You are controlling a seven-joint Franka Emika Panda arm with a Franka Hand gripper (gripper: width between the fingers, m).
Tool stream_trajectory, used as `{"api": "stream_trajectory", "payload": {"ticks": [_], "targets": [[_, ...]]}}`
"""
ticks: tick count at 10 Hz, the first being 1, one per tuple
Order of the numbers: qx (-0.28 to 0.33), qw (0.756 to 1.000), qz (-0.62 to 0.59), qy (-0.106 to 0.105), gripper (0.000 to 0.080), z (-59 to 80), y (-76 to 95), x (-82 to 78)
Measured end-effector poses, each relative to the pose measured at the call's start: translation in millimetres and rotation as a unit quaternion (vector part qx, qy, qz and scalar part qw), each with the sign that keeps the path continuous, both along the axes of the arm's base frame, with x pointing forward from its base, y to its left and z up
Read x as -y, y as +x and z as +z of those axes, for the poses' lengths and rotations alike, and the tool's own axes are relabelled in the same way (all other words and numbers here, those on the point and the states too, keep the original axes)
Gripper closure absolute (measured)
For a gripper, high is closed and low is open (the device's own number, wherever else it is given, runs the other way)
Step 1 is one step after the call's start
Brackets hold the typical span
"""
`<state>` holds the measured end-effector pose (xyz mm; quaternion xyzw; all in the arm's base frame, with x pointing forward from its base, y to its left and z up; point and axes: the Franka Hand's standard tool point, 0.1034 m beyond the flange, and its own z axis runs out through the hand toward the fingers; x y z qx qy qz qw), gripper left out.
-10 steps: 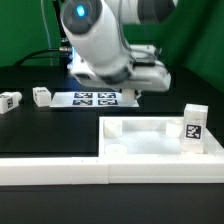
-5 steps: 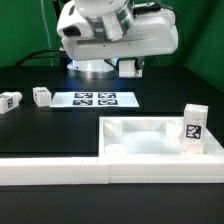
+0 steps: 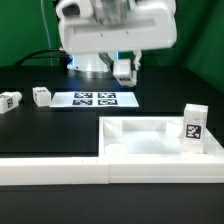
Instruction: Assemble square table
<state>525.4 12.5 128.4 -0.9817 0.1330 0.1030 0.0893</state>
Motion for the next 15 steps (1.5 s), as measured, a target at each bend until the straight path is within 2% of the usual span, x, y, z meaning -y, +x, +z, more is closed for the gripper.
{"api": "stream_trajectory", "payload": {"ticks": [1,2,3,5,8,9,11,12,13,14,15], "targets": [[0.054,0.998,0.016,-0.008,0.0509,10.5,27.4,10.0],[0.098,0.995,0.027,-0.020,0.0509,14.6,45.7,18.1],[0.126,0.991,0.027,-0.031,0.0509,16.9,55.0,19.2],[0.178,0.982,0.020,-0.055,0.0509,12.3,50.8,21.5],[0.275,0.957,0.008,-0.096,0.0509,13.2,62.3,28.6],[0.293,0.951,0.006,-0.103,0.0509,15.3,73.9,31.1],[0.378,0.916,-0.006,-0.132,0.0509,30.1,127.2,33.7],[0.417,0.896,-0.007,-0.152,0.0509,31.7,138.0,37.6],[0.447,0.878,-0.010,-0.169,0.0509,30.4,138.2,43.3],[0.445,0.879,-0.006,-0.172,0.0509,17.6,132.2,41.2],[0.429,0.888,-0.004,-0.165,0.0509,12.0,130.3,39.5]]}}
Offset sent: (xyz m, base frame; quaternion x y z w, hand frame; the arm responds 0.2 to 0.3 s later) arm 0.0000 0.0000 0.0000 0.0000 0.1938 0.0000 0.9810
